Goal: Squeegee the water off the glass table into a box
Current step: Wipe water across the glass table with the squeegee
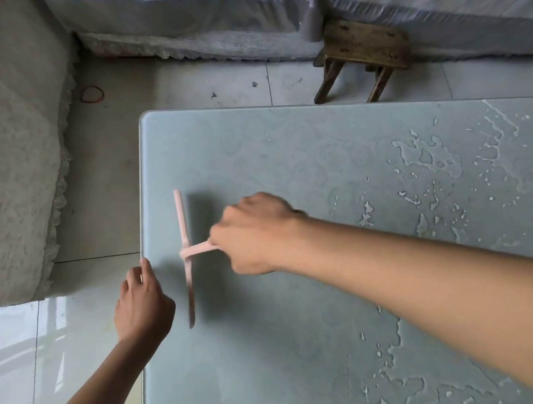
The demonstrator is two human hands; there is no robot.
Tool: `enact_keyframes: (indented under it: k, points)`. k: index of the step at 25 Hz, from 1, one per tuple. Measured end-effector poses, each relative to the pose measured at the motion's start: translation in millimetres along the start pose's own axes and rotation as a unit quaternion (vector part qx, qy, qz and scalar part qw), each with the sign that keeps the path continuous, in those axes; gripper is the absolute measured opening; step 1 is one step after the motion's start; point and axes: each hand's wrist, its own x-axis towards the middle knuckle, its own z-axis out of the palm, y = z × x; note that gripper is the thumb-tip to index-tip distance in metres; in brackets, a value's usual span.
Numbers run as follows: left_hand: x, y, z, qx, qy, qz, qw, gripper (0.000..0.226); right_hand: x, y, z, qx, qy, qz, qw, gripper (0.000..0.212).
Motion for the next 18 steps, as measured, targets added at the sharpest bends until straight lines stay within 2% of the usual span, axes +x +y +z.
enact_keyframes:
  k: [1, 3, 7, 12, 13, 15, 18]
  points:
    - [3.4, -2.3, -2.0, 0.0, 0.0, -0.001, 1.0, 0.065, 11.9, -5.5, -1.8, 0.012, -0.002, -0.006, 1.0, 0.022]
    - [10.4, -3.6, -7.5, 0.003, 0.0, -0.005, 1.0, 0.061, 19.7, 4.2, 5.5, 0.03, -0.007, 0.016, 0.999, 0.029]
    - [19.1, 5.7, -13.7, 0.039, -0.003, 0.01, 0.999, 0.065, -22.5, 69.8, 29.8, 0.076, -0.018, 0.122, 0.989, 0.03]
    - [35.4, 23.2, -20.3, 0.066, -0.003, 0.082, 0.994, 0.067, -73.9, 134.5, 14.7, 0.012, -0.125, 0.235, 0.964, 0.033]
    - [37.2, 27.3, -20.7, 0.08, -0.005, 0.098, 0.992, 0.068, -76.8, 134.3, 11.2, -0.019, -0.134, 0.232, 0.963, 0.035]
    - [45.4, 36.2, -20.3, 0.113, 0.001, 0.125, 0.986, 0.068, -68.8, 127.4, 1.3, -0.076, -0.095, 0.193, 0.974, 0.037]
    - [63.3, 48.2, -22.7, 0.144, 0.013, 0.147, 0.979, 0.068, -18.9, 112.5, -20.4, -0.027, -0.005, 0.12, 0.992, 0.038]
